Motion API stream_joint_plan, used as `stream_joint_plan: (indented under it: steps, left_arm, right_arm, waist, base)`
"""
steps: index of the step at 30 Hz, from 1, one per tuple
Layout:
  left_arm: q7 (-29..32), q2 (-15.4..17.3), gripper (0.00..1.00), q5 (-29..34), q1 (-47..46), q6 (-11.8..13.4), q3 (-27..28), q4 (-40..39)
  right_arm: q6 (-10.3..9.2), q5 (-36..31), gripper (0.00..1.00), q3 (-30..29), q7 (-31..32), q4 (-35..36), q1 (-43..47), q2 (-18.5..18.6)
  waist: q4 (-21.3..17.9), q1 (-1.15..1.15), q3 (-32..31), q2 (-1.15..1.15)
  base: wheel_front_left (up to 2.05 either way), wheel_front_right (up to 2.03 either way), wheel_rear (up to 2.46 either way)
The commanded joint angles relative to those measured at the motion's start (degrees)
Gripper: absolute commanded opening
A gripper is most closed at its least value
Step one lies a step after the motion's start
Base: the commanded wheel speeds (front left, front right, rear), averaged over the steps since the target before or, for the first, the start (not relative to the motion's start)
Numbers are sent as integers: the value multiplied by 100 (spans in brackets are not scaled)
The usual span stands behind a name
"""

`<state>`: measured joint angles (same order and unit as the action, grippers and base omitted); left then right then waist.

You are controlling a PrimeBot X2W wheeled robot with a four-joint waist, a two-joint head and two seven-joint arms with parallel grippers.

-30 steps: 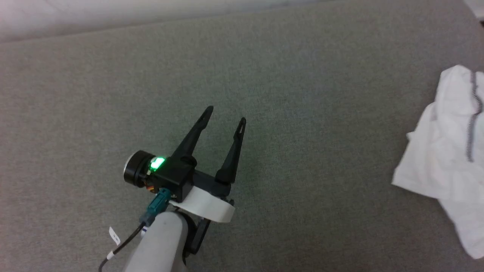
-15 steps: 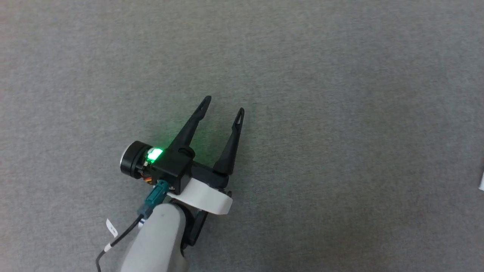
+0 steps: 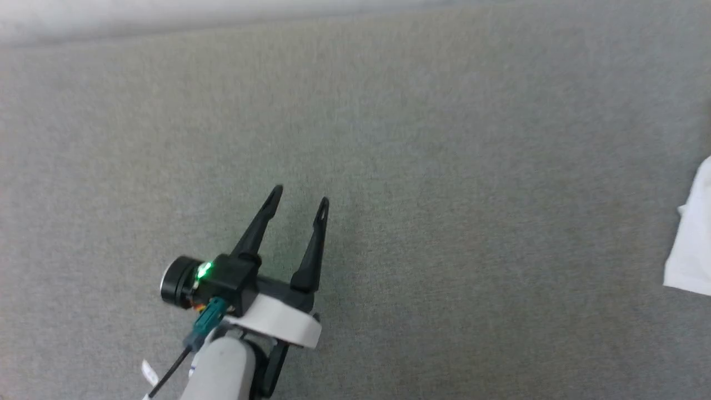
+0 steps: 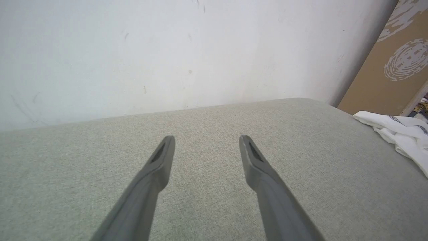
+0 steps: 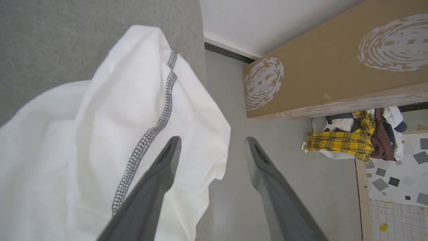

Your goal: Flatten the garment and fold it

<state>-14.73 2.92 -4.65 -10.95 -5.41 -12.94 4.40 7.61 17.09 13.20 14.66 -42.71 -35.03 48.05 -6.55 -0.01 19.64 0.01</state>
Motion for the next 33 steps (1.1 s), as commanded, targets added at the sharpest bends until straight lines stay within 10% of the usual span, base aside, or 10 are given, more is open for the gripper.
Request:
stream_joint_plan:
  steps: [1,10,21,33]
  left_arm:
    - [-27,1,100,-76,173,52,93,-46]
    - [-27,6,100,-152,696,119,589,-227]
    - [-27,0,100,-282,1269,391,1090,-428]
    - [-27,-3,100,105,1733,708,1005,-513]
  right_arm:
    - [-12,63,100,-19,-5,248,-120,-83]
    - [-12,245,100,-522,-818,1801,129,-901]
    - [-12,-192,100,-1701,-1876,3872,2085,-2948]
    - [-12,-755,100,-1953,-2764,4094,3691,-4397]
  waist:
    - [-130,1,-822,-1]
    - [67,1,-1435,-1]
    - [559,1,-1796,-1]
    - [835,1,-1898,-1]
  base:
    - [0,0,0]
    - [0,0,0]
    - [0,0,0]
    - [0,0,0]
